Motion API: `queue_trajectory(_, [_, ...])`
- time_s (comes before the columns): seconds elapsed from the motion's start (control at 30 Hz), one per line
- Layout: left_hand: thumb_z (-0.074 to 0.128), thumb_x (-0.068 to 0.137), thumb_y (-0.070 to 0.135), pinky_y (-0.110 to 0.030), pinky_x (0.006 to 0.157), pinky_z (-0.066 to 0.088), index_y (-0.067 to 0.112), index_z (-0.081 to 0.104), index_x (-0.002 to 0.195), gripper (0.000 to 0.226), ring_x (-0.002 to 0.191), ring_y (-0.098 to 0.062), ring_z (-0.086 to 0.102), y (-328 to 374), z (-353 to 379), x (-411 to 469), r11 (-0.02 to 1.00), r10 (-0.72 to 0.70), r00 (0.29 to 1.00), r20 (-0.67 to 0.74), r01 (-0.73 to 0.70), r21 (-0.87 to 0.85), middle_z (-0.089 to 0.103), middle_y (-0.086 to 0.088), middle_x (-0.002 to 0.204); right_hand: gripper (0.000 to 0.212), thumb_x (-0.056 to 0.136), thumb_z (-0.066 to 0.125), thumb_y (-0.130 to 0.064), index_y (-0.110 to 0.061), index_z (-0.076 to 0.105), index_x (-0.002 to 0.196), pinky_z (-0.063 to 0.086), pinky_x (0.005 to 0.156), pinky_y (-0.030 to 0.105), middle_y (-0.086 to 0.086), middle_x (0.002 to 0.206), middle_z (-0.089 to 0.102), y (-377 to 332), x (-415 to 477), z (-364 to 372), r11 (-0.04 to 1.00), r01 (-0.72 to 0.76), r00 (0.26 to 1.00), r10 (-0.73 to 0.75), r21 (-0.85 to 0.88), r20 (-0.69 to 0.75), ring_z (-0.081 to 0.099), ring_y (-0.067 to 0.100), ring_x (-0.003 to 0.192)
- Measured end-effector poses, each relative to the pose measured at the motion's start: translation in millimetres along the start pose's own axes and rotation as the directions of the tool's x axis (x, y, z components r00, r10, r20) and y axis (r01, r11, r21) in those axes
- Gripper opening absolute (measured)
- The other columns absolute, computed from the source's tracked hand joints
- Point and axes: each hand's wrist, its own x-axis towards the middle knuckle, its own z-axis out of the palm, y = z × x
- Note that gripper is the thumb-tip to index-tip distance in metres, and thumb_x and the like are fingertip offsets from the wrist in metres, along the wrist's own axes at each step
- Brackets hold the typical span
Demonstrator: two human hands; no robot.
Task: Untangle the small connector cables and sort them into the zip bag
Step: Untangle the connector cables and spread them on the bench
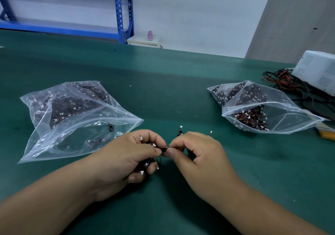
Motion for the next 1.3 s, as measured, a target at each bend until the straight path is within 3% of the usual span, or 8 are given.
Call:
queue_trajectory(0.17, [0.053, 0.092, -0.002, -0.013, 0.031, 0.023, 0.010, 0.062, 0.092, 0.015, 0.046, -0.012, 0.046, -1.7, -3.3, 5.2, 0.988, -0.030, 0.998, -0.063, 0.020, -0.152, 0.071, -0.013, 0.093, 0.013, 0.085, 0.065, -0.028, -0.022, 0.063, 0.074, 0.043, 0.063, 0.024, -0.009, 0.071, 0.060, 3.4, 1.4, -3.8, 0.992, -0.016, 0.993, 0.031, 0.124, -0.117, 0.055, 0.011, 0.068])
queue_trajectory(0.4, [0.063, 0.087, 0.009, -0.014, 0.033, 0.023, 0.013, 0.062, 0.096, 0.010, 0.047, -0.011, 0.046, -0.6, -10.6, 8.4, 0.949, -0.121, 0.988, -0.096, 0.087, -0.302, 0.069, -0.007, 0.085, 0.021, 0.086, 0.069, -0.016, -0.020, 0.061, 0.068, 0.039, 0.056, 0.014, -0.013, 0.060, 0.055, 22.2, 11.1, -18.1, 0.922, -0.245, 0.901, 0.331, 0.299, -0.280, 0.047, 0.002, 0.057])
queue_trajectory(0.5, [0.072, 0.077, 0.017, -0.015, 0.031, 0.023, 0.012, 0.063, 0.099, 0.023, 0.048, -0.010, 0.045, 3.5, -12.8, 8.4, 0.909, -0.176, 0.981, -0.087, 0.128, -0.396, 0.067, -0.005, 0.083, 0.018, 0.085, 0.072, -0.017, -0.021, 0.064, 0.070, 0.037, 0.048, 0.012, -0.013, 0.056, 0.054, 34.6, 14.2, -22.6, 0.878, -0.360, 0.847, 0.449, 0.316, -0.283, 0.042, 0.001, 0.050])
queue_trajectory(0.67, [0.069, 0.075, 0.026, -0.015, 0.031, 0.023, 0.010, 0.065, 0.105, 0.034, 0.049, -0.012, 0.046, 5.9, -13.3, 9.0, 0.880, -0.215, 0.973, -0.089, 0.153, -0.449, 0.067, -0.007, 0.083, 0.013, 0.083, 0.076, -0.026, -0.029, 0.068, 0.073, 0.038, 0.051, 0.013, -0.014, 0.059, 0.060, 45.7, 15.8, -24.0, 0.862, -0.435, 0.830, 0.496, 0.261, -0.256, 0.046, 0.000, 0.050])
queue_trajectory(0.83, [0.057, 0.079, 0.015, -0.017, 0.031, 0.025, 0.008, 0.064, 0.110, 0.032, 0.051, -0.016, 0.048, 5.7, -14.4, 8.2, 0.882, -0.227, 0.971, -0.079, 0.170, -0.440, 0.067, -0.009, 0.085, 0.026, 0.090, 0.068, -0.033, -0.028, 0.066, 0.065, 0.035, 0.061, 0.008, -0.013, 0.069, 0.062, 47.2, 15.9, -22.1, 0.910, -0.410, 0.876, 0.411, 0.060, -0.252, 0.057, 0.000, 0.072])
queue_trajectory(1.0, [0.050, 0.093, 0.005, -0.015, 0.032, 0.023, 0.007, 0.062, 0.115, 0.024, 0.049, -0.014, 0.050, 2.4, -10.0, 8.2, 0.918, -0.196, 0.971, -0.133, 0.135, -0.372, 0.070, -0.009, 0.080, 0.028, 0.091, 0.065, -0.025, -0.025, 0.062, 0.064, 0.035, 0.060, 0.010, -0.013, 0.067, 0.058, 47.6, 13.7, -20.8, 0.921, -0.384, 0.883, 0.386, 0.062, -0.268, 0.054, 0.005, 0.068])
queue_trajectory(1.17, [0.061, 0.091, 0.011, -0.013, 0.032, 0.022, 0.009, 0.062, 0.109, 0.018, 0.051, -0.013, 0.048, -1.3, -6.4, 4.4, 0.970, -0.101, 0.991, -0.088, 0.078, -0.229, 0.069, -0.009, 0.084, 0.019, 0.091, 0.062, -0.022, -0.022, 0.065, 0.072, 0.043, 0.069, 0.023, -0.013, 0.073, 0.056, 30.0, 9.4, -20.2, 0.992, -0.087, 0.974, 0.066, -0.092, -0.216, 0.056, 0.007, 0.075])
queue_trajectory(1.3, [0.070, 0.077, 0.023, -0.013, 0.030, 0.023, 0.011, 0.066, 0.099, 0.025, 0.050, -0.011, 0.045, -1.8, -2.6, 1.8, 0.988, -0.038, 0.999, -0.030, 0.034, -0.152, 0.066, -0.008, 0.083, 0.022, 0.095, 0.058, -0.030, -0.014, 0.073, 0.099, 0.049, 0.072, 0.029, -0.006, 0.090, 0.063, 9.6, 0.5, -11.3, 0.984, 0.131, 0.985, -0.143, -0.119, -0.096, 0.059, 0.011, 0.083])
